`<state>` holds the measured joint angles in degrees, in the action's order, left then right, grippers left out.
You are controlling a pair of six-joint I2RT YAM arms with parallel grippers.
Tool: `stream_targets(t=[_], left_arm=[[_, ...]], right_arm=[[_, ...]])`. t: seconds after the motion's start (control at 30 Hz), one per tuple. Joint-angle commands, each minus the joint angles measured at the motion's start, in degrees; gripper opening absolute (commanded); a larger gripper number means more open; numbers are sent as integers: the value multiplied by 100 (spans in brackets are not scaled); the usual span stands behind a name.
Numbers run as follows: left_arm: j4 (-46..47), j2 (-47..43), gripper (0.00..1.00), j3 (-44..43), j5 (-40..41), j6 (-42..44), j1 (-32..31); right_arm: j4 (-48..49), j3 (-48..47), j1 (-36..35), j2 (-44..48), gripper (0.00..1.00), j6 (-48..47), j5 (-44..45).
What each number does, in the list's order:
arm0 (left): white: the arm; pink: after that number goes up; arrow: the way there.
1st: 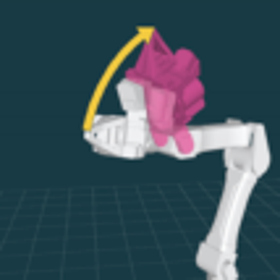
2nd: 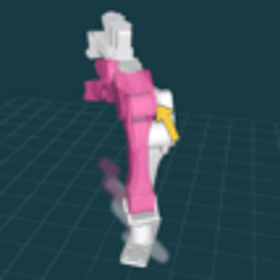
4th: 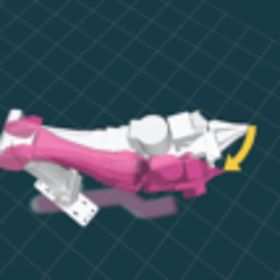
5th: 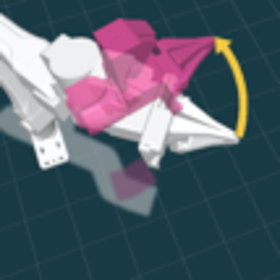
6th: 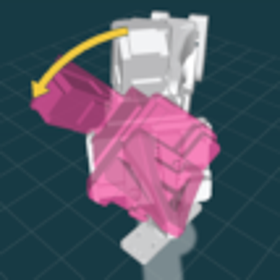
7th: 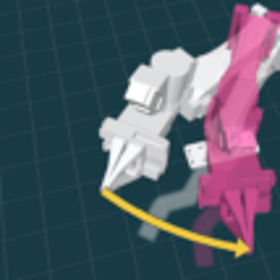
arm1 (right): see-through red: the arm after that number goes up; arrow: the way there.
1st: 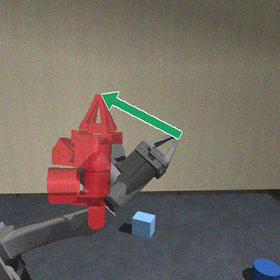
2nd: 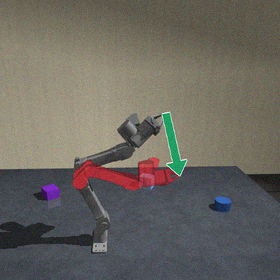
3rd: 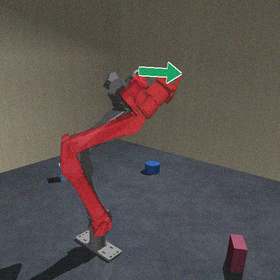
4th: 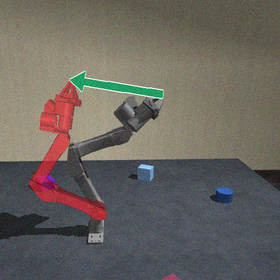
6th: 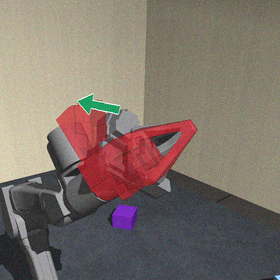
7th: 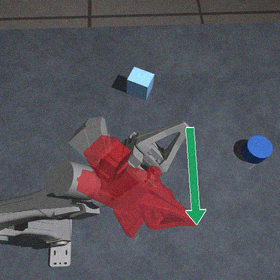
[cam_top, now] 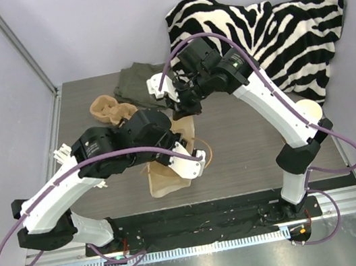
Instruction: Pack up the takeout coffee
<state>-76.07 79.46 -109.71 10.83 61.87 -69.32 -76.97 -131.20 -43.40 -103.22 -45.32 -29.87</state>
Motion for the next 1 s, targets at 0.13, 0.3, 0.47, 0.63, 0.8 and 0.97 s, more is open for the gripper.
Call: stream_targets(t=[0.13, 0.3, 0.47, 0.63, 0.8, 0.97], left_arm=[[-39, -282, 0, -313, 472, -535, -301], [145, -370, 0, -314, 955, -553, -618], [5, -396, 0, -104, 1219, -491, -732], [610, -738, 0, 1222, 1649, -588, -759], [1392, -1117, 0, 2234, 1703, -728, -759], [1237, -1117, 0, 1789, 1029, -1403, -759]], right_arm=[[-925, 121, -2, 302, 1, 585, -309], [-925, 50, -2, 276, 1, 937, -485], [-925, -178, 7, 127, 1, 1042, -476], [-873, -223, 7, -23, 1, 1271, -590], [-776, -125, 7, -31, 1, 1333, -590], [-802, -284, 7, -111, 1, 1368, -608]])
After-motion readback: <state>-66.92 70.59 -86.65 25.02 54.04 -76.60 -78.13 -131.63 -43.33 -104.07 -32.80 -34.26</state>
